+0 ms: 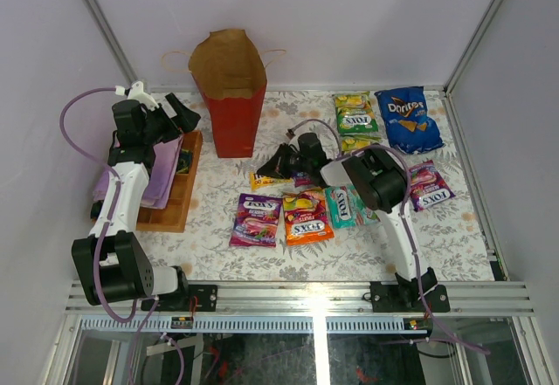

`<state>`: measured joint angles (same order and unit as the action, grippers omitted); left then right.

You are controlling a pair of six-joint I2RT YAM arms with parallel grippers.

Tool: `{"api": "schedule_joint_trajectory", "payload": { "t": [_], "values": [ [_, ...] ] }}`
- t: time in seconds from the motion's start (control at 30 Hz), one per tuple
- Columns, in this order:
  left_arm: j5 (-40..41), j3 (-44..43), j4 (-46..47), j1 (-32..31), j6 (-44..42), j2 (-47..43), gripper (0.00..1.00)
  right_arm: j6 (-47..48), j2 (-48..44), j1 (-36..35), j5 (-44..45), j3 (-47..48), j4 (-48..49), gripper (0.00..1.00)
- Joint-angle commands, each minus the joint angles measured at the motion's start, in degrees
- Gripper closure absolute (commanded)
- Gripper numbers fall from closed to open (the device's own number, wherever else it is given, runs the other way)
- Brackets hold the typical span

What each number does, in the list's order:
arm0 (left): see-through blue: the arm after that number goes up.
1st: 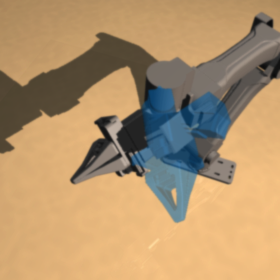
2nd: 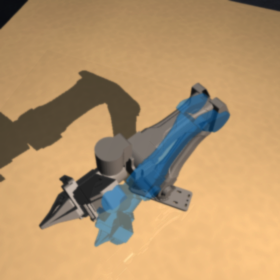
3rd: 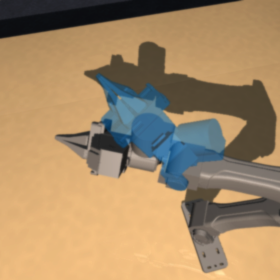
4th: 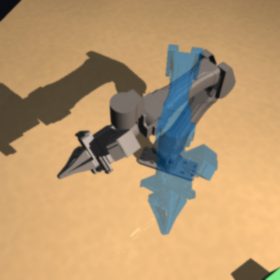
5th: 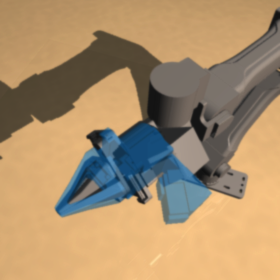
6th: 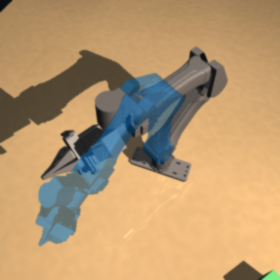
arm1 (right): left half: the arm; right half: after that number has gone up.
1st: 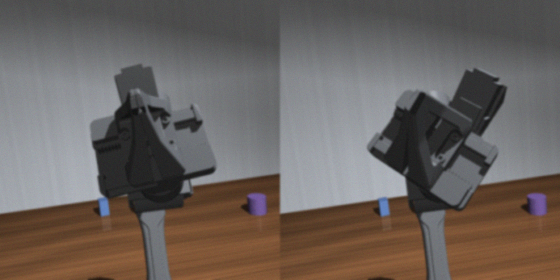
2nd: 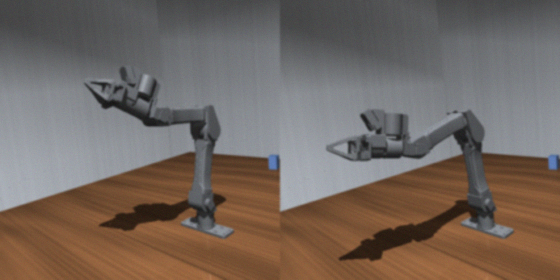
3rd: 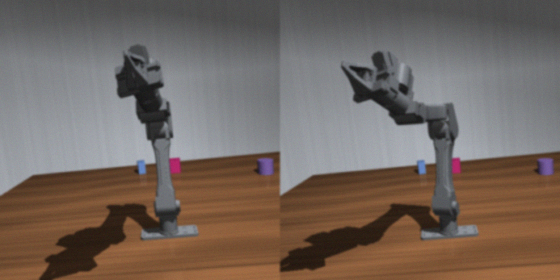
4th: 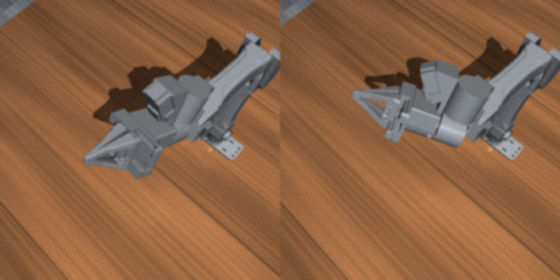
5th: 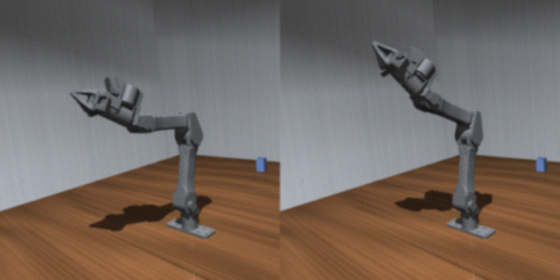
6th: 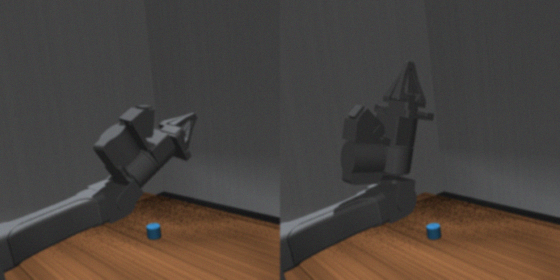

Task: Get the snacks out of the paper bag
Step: Adjust the snack at the center of the board.

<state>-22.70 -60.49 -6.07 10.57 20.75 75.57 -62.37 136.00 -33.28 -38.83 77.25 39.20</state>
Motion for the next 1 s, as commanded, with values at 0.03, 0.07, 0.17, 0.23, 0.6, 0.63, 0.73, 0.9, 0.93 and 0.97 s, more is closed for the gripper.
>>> {"api": "schedule_joint_trajectory", "payload": {
  "t": [0.03,0.07,0.17,0.23,0.6,0.63,0.73,0.9,0.93,0.97],
  "values": [
    [-0.3,-0.1,2.3,0.4,-0.7,-0.1,0.0,-10.4,-4.2,-1.9,20.6,-10.5,9.5,1.0],
    [-0.4,0.0,2.3,0.4,-0.7,-0.1,0.0,-11.6,-5.1,-2.4,23.7,-12.2,10.9,1.0],
    [-0.4,0.0,2.4,0.4,-0.7,-0.1,0.0,-14.9,-7.0,-4.3,31.8,-15.6,14.1,1.0],
    [-0.4,0.0,2.4,0.4,-0.7,0.0,0.0,-15.9,-7.2,-5.9,35.3,-15.3,14.3,1.0],
    [0.3,0.1,2.0,0.4,-1.1,-0.5,0.0,-14.6,-3.4,-10.0,34.9,-2.0,12.0,1.0],
    [0.3,0.0,2.0,0.4,-1.0,-0.5,0.0,-13.2,-4.2,-10.2,34.6,-1.4,11.3,1.0],
    [0.2,0.0,2.0,0.4,-1.1,-0.4,0.0,-8.4,-7.6,-10.4,32.8,0.2,7.9,1.0],
    [0.4,0.0,1.8,0.3,-1.1,-0.6,0.0,4.7,-17.5,-10.2,31.8,-0.3,-1.0,0.94],
    [0.3,0.0,1.8,0.4,-1.1,-0.7,0.0,7.8,-19.7,-10.1,32.3,-0.8,-3.3,0.92],
    [0.3,0.0,1.8,0.4,-1.1,-0.8,0.0,11.2,-21.6,-10.0,32.9,-1.4,-5.9,0.9]
  ]
}}
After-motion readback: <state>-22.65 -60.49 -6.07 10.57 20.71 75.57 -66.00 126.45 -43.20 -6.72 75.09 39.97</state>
